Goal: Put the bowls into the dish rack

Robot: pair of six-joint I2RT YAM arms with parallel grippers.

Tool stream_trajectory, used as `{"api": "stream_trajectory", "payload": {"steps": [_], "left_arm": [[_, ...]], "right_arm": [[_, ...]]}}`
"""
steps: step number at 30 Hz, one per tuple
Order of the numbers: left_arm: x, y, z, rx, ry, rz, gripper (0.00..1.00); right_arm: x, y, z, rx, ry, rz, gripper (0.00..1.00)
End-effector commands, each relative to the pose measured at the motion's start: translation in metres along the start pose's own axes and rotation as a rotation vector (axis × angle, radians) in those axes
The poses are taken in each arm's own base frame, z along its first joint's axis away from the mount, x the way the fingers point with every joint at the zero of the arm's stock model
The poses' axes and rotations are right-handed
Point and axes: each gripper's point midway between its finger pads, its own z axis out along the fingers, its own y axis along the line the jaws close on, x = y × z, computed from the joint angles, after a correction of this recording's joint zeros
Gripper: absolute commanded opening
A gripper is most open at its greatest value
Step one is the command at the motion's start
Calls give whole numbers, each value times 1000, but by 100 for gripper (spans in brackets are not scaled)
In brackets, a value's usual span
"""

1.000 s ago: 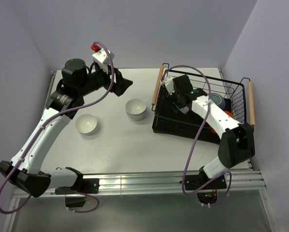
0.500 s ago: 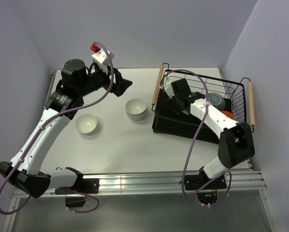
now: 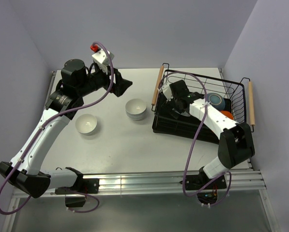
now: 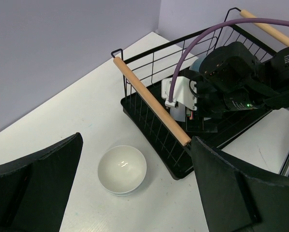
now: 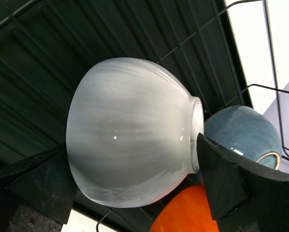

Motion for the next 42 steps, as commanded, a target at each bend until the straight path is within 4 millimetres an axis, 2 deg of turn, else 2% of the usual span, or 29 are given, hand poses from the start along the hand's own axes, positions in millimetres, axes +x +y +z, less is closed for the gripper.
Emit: {"api": "stream_trajectory", "payload": {"steps": [1, 29, 35, 37, 41, 42], "left_arm": [[-15, -6, -8, 20, -48, 24, 99], [-16, -9, -11, 30, -46, 24, 99], [-18, -9, -11, 30, -49, 25, 99], [-18, -10, -12, 29, -50, 23, 99], [-13, -11, -12, 35, -39, 13, 100], [-12, -11, -12, 35, -35, 11, 99]], "right_arm": [[-17, -4, -15, -6, -56, 24, 100], [-27, 23, -43, -200, -112, 55, 100], [-34, 26, -48, -241, -129, 78, 100], [-41, 28, -56, -283, -156, 105, 100], [-50, 16, -71, -372, -209, 191, 98], [-49, -2, -74, -363, -222, 240, 97]]}}
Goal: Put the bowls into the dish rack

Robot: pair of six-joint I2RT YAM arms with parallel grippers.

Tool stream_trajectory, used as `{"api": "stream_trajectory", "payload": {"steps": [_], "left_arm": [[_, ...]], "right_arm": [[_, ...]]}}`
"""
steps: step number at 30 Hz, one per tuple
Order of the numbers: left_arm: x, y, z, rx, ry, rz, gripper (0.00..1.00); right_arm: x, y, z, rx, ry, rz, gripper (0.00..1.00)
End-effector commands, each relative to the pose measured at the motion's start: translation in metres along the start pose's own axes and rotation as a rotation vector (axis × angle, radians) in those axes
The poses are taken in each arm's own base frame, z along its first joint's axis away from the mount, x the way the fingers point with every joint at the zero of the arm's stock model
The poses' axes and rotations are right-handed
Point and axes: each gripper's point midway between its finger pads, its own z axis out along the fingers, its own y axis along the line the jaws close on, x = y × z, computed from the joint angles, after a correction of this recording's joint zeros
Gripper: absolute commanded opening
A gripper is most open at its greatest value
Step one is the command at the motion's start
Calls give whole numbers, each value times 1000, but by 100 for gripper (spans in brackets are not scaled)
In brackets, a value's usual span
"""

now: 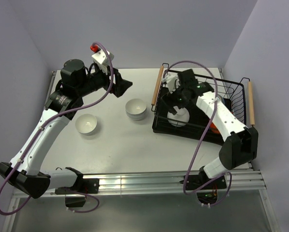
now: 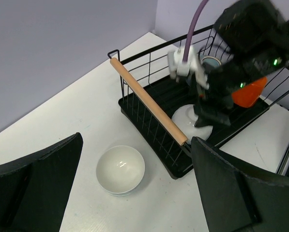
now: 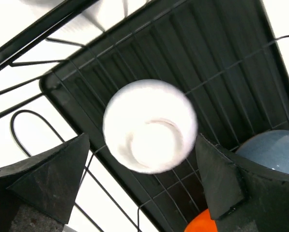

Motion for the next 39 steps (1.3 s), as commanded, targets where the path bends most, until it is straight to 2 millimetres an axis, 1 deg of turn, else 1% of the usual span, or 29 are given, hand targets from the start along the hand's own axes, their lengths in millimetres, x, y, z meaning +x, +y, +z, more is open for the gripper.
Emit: {"api": "stream_trajectory", "payload": {"steps": [1, 2, 3, 4, 5, 6, 7, 8, 9, 10, 11, 12, 14, 16, 17, 19, 20, 23, 26, 32, 39], "left_arm": [[-9, -7, -9, 20, -25, 2, 100], [-8, -7, -9, 23, -22, 1, 100], [-6, -7, -8, 26, -14, -3, 100], [-3, -8, -5, 33, -4, -8, 99], [-3, -8, -5, 36, -4, -7, 98], [-2, -8, -4, 41, -1, -11, 98], [-1, -8, -3, 44, 2, -16, 97], [0, -8, -2, 44, 4, -16, 97], [0, -7, -1, 41, 4, -16, 97], [2, -6, 0, 37, 10, -19, 97], [3, -3, 1, 27, 13, -16, 97], [4, -3, 1, 23, 17, -18, 96], [10, 1, 2, 17, 32, -34, 96], [12, 4, 3, 15, 35, -43, 96], [15, 7, 3, 14, 40, -55, 96], [17, 9, 3, 10, 43, -63, 96], [17, 11, 4, 9, 41, -66, 96], [15, 13, 4, 6, 38, -67, 96], [15, 15, 4, 1, 37, -65, 96], [22, 19, 3, -11, 51, -78, 96], [36, 38, 1, -34, 90, -156, 97]], "right_arm": [[-17, -16, -34, -71, -94, 123, 95], [-23, -21, -41, -92, -122, 142, 88], [-14, -36, -45, -79, -111, 189, 84], [-10, -45, -43, -72, -103, 215, 80], [-6, -55, -44, -49, -93, 232, 70], [3, -67, -43, -15, -74, 259, 65], [9, -74, -39, 4, -47, 268, 61], [15, -78, -34, 25, -19, 272, 52], [23, -85, -32, 66, 16, 278, 47], [30, -88, -25, 78, 49, 284, 43], [36, -89, -21, 86, 78, 289, 34], [44, -93, -18, 108, 111, 284, 30], [56, -93, -10, 109, 160, 278, 24], [69, -96, -5, 128, 213, 248, 23], [77, -94, 0, 129, 245, 226, 22], [85, -98, 6, 162, 274, 202, 22], [89, -92, 12, 147, 289, 191, 22], [95, -83, 20, 113, 307, 190, 22], [93, -69, 26, 70, 313, 172, 21], [76, -45, 33, 19, 286, 128, 21], [66, -27, 36, -38, 280, 97, 21]]}}
